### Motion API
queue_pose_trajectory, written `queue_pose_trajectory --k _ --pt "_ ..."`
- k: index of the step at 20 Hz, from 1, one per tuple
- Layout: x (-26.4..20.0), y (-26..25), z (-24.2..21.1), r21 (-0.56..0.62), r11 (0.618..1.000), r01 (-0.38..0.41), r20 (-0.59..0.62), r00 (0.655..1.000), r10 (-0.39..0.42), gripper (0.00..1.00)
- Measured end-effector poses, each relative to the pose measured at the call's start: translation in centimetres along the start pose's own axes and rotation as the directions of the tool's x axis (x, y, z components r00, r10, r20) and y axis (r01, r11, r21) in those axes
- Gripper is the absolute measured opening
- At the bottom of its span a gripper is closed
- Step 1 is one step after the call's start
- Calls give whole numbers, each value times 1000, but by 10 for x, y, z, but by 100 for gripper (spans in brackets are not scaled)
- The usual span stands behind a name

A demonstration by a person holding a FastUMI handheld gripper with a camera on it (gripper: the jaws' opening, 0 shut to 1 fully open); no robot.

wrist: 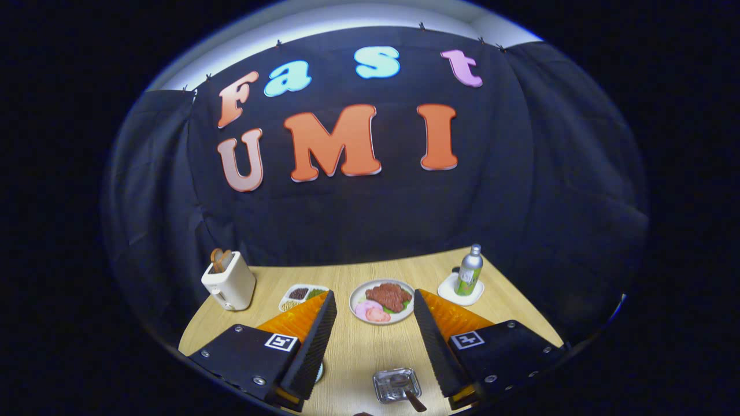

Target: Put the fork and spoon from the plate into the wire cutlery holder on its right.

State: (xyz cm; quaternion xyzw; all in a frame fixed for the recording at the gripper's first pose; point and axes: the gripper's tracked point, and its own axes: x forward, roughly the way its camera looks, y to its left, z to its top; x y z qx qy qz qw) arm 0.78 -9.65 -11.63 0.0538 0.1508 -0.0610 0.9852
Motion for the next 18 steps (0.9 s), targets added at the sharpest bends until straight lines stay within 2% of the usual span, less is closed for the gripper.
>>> queue_pose_trajectory --k 3,6,11,14,18 --pt "-5 19 30 -50 999 21 129 991 -14 87" --pt "-9 43 40 -46 999 18 178 984 -9 91" --pt "-3 86 37 0 999 -37 178 983 36 91" --pt "1 111 37 -29 999 -41 198 979 46 91" --pt "11 166 17 -40 991 -124 137 982 129 91"
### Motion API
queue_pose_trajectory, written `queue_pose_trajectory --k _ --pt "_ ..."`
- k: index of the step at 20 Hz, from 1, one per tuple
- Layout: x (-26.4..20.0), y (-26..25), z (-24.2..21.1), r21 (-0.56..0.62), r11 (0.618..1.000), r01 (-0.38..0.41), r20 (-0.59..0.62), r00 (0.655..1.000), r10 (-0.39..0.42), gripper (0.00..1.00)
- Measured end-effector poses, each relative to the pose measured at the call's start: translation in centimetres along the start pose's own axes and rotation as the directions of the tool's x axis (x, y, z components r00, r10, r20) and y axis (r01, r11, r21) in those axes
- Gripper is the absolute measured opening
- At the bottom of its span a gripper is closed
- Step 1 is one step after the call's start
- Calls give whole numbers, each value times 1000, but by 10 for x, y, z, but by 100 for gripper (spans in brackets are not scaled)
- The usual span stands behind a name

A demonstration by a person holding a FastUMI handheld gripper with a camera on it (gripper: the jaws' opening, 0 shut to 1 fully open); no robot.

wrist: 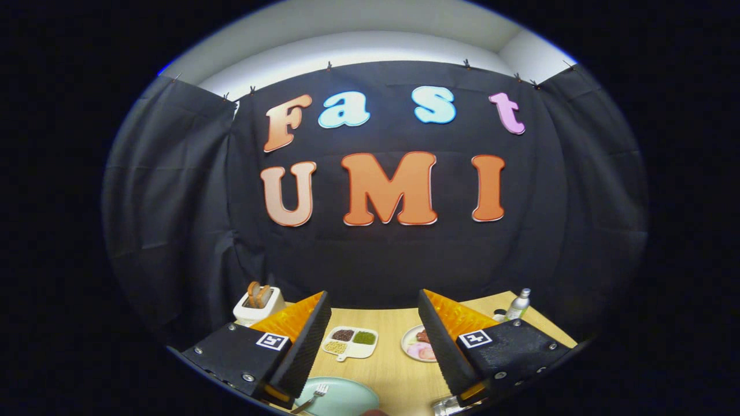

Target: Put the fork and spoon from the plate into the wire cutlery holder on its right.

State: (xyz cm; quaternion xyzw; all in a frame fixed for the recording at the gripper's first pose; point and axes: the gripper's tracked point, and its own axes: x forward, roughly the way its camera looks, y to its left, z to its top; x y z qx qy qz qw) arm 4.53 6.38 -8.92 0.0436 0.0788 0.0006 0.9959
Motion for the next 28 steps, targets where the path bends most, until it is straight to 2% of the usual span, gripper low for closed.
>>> queue_pose_trajectory --k 6,8,10,16,18,21,24,26,28 --pt "17 51 -52 19 997 -76 -177 981 79 91" --pt "24 64 -78 40 996 -79 -274 958 87 91" --pt "22 65 -112 35 998 -56 -400 914 65 92" --pt "7 91 -197 68 996 -64 -671 735 93 91" --pt "-4 97 -227 61 996 -64 -756 648 88 91" --pt "-13 112 -258 81 995 -60 -829 550 100 89" --pt "-22 106 -290 28 999 -39 -891 453 42 88" --pt "-27 107 -312 30 999 -33 -925 378 41 84" --pt "-29 108 -330 24 999 -31 -946 321 33 81"
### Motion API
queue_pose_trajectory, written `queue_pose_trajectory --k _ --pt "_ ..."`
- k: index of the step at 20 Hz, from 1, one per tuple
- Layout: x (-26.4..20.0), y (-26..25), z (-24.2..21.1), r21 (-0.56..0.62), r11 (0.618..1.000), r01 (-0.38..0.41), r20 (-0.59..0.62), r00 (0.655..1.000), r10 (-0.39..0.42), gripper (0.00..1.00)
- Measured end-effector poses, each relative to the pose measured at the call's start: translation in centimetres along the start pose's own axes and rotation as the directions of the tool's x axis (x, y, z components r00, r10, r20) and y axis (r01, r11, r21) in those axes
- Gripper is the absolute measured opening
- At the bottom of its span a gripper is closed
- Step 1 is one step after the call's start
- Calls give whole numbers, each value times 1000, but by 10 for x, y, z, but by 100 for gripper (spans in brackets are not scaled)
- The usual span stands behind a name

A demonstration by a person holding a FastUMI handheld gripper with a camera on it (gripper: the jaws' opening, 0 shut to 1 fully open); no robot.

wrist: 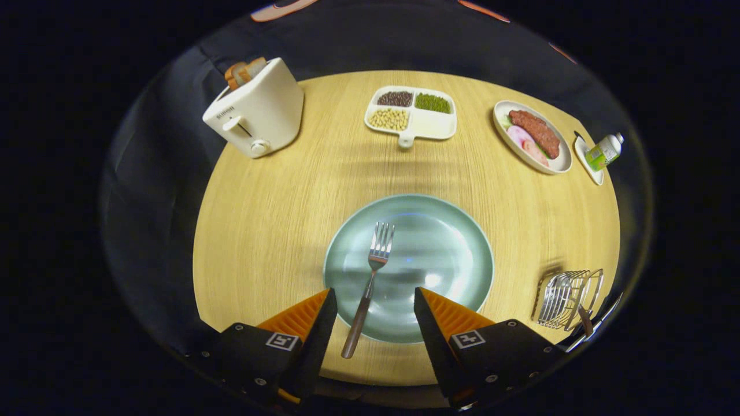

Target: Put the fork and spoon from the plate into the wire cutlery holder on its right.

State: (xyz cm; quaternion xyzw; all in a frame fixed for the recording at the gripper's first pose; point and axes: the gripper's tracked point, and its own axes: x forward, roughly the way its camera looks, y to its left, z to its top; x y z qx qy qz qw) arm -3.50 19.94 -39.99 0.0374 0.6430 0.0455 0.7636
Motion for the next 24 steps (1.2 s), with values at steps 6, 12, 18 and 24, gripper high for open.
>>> queue_pose_trajectory --k 6,12,18,24 --pt "36 5 -20 65 998 5 -135 991 3 63" --pt "53 15 -25 95 995 22 -187 982 -4 34" --pt "59 8 -16 112 993 36 -129 991 -21 7" --pt "35 -6 0 95 995 -5 -3 1000 5 5"
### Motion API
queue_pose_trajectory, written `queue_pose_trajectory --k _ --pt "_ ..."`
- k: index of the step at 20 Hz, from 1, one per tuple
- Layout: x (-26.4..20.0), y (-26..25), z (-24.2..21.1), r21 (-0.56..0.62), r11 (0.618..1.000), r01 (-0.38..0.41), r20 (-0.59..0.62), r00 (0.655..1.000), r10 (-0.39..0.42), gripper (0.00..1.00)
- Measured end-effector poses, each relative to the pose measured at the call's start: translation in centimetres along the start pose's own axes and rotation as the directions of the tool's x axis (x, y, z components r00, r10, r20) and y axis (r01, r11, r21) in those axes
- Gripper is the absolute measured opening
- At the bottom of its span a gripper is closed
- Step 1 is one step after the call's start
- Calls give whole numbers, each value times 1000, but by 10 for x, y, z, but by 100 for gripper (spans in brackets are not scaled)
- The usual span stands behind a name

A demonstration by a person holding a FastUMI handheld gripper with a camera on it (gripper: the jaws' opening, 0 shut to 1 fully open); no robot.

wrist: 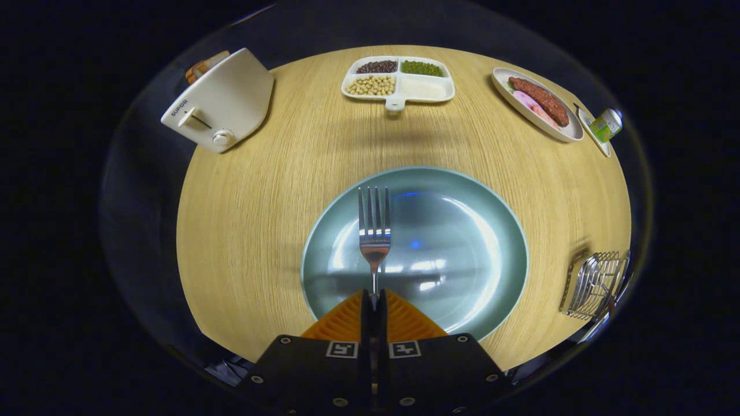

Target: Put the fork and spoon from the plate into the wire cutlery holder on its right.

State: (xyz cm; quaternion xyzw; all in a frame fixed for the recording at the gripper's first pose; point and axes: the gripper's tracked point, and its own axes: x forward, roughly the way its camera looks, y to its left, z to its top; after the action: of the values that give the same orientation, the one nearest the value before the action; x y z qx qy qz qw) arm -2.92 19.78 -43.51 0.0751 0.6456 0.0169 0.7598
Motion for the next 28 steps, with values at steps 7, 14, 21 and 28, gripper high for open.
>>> queue_pose_trajectory --k 7,14,21,28 --pt "-66 -42 14 27 1000 -9 140 990 5 5" --pt "-149 -106 32 50 999 11 307 951 -26 5" --pt "-166 -187 -3 100 994 54 255 964 -78 5" --pt "-163 -245 -40 97 992 82 160 982 -97 5"
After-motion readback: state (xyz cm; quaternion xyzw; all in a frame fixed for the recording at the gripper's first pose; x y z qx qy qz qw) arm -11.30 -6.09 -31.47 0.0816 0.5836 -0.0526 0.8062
